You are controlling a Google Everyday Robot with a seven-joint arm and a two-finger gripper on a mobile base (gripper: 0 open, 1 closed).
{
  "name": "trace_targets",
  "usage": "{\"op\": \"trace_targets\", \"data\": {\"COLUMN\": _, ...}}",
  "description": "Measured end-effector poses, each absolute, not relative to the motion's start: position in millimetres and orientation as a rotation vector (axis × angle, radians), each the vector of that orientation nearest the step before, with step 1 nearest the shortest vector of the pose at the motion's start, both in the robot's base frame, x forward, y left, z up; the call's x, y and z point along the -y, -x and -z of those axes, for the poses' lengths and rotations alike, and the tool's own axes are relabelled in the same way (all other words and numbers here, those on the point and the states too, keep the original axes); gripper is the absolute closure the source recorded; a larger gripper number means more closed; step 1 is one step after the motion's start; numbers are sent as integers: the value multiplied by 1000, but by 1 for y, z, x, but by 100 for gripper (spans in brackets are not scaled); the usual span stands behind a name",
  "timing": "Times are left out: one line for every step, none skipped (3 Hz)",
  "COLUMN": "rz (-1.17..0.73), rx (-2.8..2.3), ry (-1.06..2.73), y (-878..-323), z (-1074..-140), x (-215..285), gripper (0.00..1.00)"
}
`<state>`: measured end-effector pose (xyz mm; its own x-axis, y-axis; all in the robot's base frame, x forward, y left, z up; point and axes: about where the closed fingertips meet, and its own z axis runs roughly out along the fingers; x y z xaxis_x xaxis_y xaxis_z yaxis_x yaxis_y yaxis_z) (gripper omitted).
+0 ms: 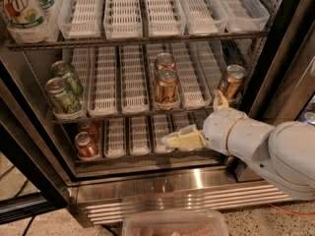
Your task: Pick orange can from middle shelf of fridge
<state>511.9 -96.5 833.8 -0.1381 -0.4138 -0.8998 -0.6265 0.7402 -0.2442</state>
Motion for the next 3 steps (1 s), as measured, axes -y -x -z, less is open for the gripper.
{"op": "trace_targets", "data": {"rz": -183, "rx": -1713, "ry": 712, "y": -532, "z": -847, "x": 99, "gripper": 0}}
{"op": "trace_targets", "data": {"rz": -164, "rx": -1680, "ry": 628, "y": -546, "z": -857, "x": 95, "gripper": 0}}
{"op": "trace_targets", "data": {"rz": -164, "rx": -1680, "ry": 628, "y": -546, "z": -857, "x": 95, "gripper": 3}}
